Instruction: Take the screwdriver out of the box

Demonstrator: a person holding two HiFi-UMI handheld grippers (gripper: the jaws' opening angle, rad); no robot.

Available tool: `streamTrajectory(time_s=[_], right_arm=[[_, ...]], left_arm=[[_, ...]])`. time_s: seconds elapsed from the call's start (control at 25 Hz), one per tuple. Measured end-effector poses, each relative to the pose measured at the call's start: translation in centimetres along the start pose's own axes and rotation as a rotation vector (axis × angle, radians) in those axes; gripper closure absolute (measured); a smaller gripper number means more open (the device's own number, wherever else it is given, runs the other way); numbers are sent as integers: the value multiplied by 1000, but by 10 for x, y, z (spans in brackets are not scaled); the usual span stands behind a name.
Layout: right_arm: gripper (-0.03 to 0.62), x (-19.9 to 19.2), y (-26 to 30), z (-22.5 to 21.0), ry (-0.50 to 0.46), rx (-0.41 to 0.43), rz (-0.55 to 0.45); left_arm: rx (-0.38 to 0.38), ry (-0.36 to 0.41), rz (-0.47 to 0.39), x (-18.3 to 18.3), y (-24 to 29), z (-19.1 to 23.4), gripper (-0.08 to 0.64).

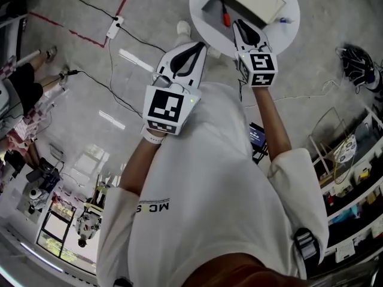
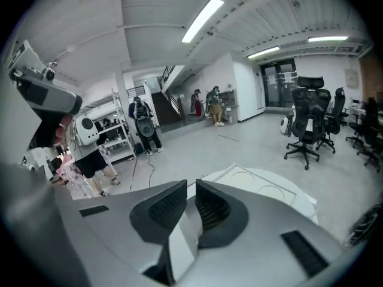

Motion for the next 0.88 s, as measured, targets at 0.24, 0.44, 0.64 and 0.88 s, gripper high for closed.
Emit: streamTrajectory(time_s=[0.24,0.44,0.64,0.88], right_arm=[[508,-22,41,-7,12,-24,55],[508,-46,69,-13,17,-35,118],[508,-66,87,-19,22,-47,172],[505,-93,112,-31,14,-53,245]], left_arm=[[19,-33,2,-7,-6,16,548],[15,-48,16,-10,0,26,548],[-4,-48,49,-17,8,30,548],[-14,-54,69,-19,18,32,548]])
Point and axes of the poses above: the fingertips, and each gripper's own axes: y forward along the fingers, z to its left, x out of its top, the point moved 1 cm from there along -y, backward along the fingers, and after that the axes turned 5 degrees about z, right-handed, at the moved point
